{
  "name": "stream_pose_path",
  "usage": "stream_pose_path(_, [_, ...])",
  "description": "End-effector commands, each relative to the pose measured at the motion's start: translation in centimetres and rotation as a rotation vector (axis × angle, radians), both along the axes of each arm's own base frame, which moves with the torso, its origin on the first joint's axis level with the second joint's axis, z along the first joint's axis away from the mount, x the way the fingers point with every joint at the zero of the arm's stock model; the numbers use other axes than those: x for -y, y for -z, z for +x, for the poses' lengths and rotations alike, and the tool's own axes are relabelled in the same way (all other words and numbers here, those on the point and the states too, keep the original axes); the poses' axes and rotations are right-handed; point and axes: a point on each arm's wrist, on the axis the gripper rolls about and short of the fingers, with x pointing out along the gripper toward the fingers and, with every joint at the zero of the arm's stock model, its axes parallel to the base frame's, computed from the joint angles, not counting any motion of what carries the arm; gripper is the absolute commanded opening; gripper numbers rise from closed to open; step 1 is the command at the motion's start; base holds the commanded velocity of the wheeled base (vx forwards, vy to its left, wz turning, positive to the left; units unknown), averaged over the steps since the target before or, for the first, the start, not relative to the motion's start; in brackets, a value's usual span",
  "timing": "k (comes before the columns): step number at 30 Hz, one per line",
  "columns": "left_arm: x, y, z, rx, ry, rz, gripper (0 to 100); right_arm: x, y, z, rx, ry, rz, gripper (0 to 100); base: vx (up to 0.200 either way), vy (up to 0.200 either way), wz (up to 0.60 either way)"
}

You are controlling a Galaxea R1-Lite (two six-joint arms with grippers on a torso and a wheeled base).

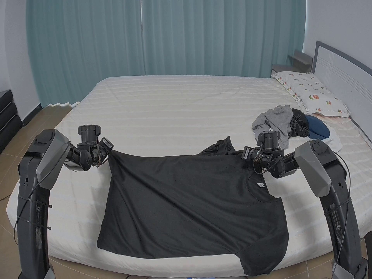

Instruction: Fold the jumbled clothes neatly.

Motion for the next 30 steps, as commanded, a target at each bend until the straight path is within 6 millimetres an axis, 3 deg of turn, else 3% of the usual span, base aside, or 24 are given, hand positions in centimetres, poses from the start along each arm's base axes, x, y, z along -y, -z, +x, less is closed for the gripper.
stream_pose_path(1, [0.1, -0.4, 0.0, 0.007, 0.001, 0.001, 0, 0.8, -1.1, 0.6, 0.036, 0.029, 0.005, 0, 0.000, 0.000, 0.00])
stream_pose_path(14, [0.4, -0.6, 1.1, 0.048, 0.008, 0.002, 0, 2.9, -2.4, 2.1, 0.109, 0.136, 0.039, 0, 0.000, 0.000, 0.00])
stream_pose_path(30, [1.2, 1.3, 1.9, 0.042, 0.024, -0.001, 0, 3.7, -1.3, 2.2, 0.109, 0.174, 0.062, 0, 0.000, 0.000, 0.00])
